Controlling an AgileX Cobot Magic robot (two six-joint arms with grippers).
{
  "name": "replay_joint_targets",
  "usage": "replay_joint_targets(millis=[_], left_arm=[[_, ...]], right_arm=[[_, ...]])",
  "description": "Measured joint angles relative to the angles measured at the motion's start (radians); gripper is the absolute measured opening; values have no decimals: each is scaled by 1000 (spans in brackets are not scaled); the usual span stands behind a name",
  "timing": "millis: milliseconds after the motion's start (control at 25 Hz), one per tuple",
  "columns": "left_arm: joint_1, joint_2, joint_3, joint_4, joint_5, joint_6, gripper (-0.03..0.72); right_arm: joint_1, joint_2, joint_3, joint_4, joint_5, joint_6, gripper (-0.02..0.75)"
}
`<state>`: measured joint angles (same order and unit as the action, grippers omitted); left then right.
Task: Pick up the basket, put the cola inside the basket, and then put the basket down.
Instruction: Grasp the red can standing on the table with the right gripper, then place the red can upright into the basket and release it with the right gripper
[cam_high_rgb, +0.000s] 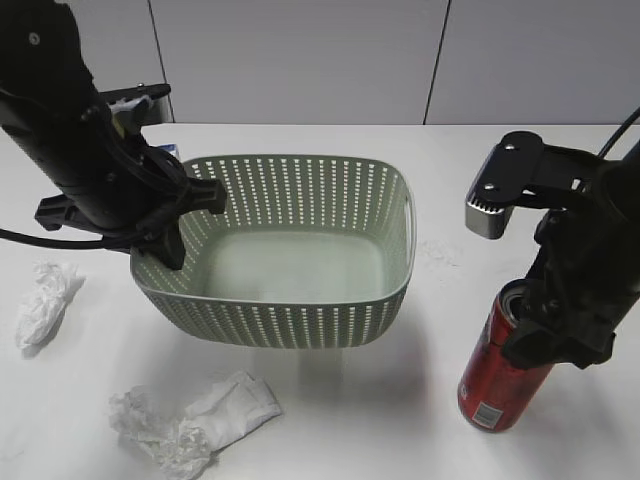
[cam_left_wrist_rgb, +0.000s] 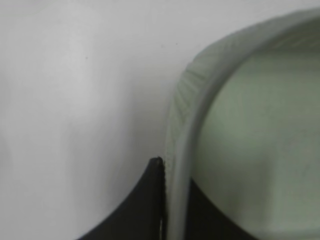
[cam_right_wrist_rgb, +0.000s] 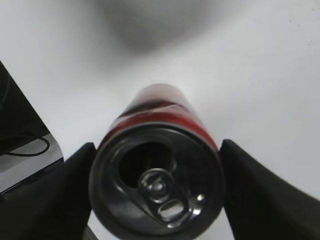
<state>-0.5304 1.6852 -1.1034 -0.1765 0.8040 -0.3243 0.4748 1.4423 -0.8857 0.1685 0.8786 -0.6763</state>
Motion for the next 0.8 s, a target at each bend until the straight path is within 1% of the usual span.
replay_joint_targets(millis=[120, 280, 440, 640, 800], left_arm=[[0, 0, 0, 0, 0, 0, -4], [0, 0, 0, -1, 1, 0, -4], [0, 0, 0, -1, 7, 0, -4], [0, 0, 0, -1, 12, 0, -4], [0, 0, 0, -1, 12, 0, -4]], right_arm=[[0, 0, 0, 0, 11, 14, 503], [0, -3, -10, 0, 20, 38, 504], [0, -36, -60, 0, 54, 44, 504], [0, -86, -182, 0, 131, 46, 504], [0, -102, -314, -1, 204, 48, 504]])
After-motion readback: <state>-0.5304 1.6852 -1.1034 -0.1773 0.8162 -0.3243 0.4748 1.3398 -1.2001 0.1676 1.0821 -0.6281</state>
